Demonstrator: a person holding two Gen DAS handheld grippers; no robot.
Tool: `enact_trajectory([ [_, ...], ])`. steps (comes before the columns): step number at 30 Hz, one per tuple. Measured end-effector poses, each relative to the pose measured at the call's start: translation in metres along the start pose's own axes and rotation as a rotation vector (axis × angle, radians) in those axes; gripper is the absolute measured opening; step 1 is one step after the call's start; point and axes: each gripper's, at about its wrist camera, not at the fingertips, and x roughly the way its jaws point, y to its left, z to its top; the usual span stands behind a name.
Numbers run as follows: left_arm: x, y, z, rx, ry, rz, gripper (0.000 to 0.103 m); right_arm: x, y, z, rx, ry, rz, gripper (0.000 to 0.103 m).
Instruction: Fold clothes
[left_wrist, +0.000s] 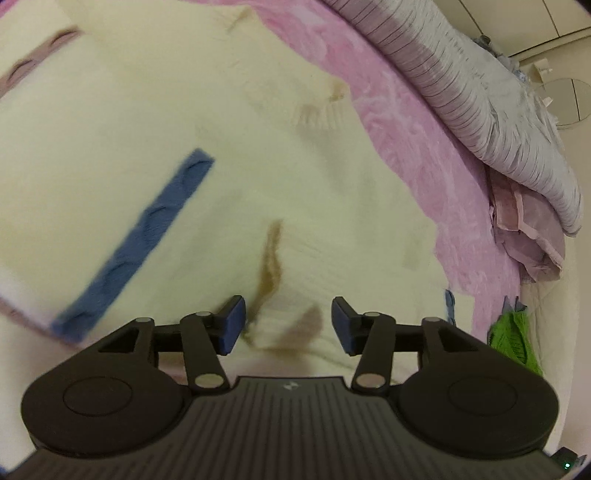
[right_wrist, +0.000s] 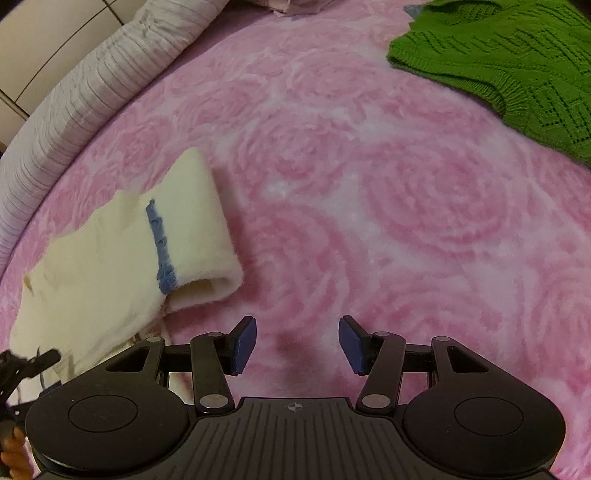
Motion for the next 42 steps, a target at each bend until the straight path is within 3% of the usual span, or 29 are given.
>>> enact_trajectory([
  [1, -0.004, -0.004, 0.002, 0.026, -0.003, -0.007, 0.001, 0.001, 0.0, 0.0, 0.001, 0.002, 0.005, 0.053],
  [4, -0.045, -0.013, 0.01, 0.101, -0.116, -0.048, 0.001, 0.004, 0.002, -0.002, 0.001, 0.008, 0.021, 0.053],
  [6, -0.085, -0.01, 0.021, 0.165, -0.207, -0.02, 0.001, 0.004, 0.011, -0.004, -0.035, 0.003, 0.044, 0.053],
  [10, -0.145, 0.019, 0.042, 0.225, -0.318, 0.067, 0.001, 0.005, 0.033, -0.008, -0.12, -0.009, 0.094, 0.053],
  [13, -0.158, 0.048, 0.053, 0.225, -0.319, 0.156, 0.001, 0.008, 0.05, -0.013, -0.189, -0.011, 0.134, 0.053],
  [17, -0.164, 0.064, 0.053, 0.201, -0.311, 0.149, 0.001, 0.024, 0.078, -0.03, -0.332, -0.014, 0.198, 0.053],
  [22, -0.169, 0.073, 0.048, 0.204, -0.312, 0.149, 0.001, 0.042, 0.101, -0.042, -0.478, -0.073, 0.201, 0.052],
  [26, -0.156, 0.088, 0.046, 0.189, -0.278, 0.173, 0.001, 0.062, 0.104, -0.046, -0.549, -0.076, 0.159, 0.014],
  [30, -0.148, 0.098, 0.039, 0.255, -0.298, 0.211, 0.001, 0.064, 0.083, -0.045, -0.372, -0.076, 0.171, 0.013],
  [33, -0.133, 0.125, 0.036, 0.212, -0.236, 0.244, 0.001, 0.068, 0.068, -0.04, -0.205, -0.036, 0.224, 0.014],
  [35, -0.126, 0.141, 0.034, 0.168, -0.197, 0.235, 0.003, 0.066, 0.074, -0.037, -0.249, -0.021, 0.216, 0.015],
  [37, -0.128, 0.151, 0.036, 0.08, -0.214, 0.184, 0.005, 0.062, 0.087, -0.038, -0.38, -0.023, 0.184, 0.016],
  [40, -0.127, 0.163, 0.039, -0.053, -0.216, 0.117, 0.019, 0.061, 0.098, -0.041, -0.519, -0.04, 0.152, 0.017],
  [42, -0.132, 0.158, 0.041, -0.022, -0.235, 0.105, 0.018, 0.063, 0.098, -0.043, -0.52, -0.05, 0.148, 0.017],
])
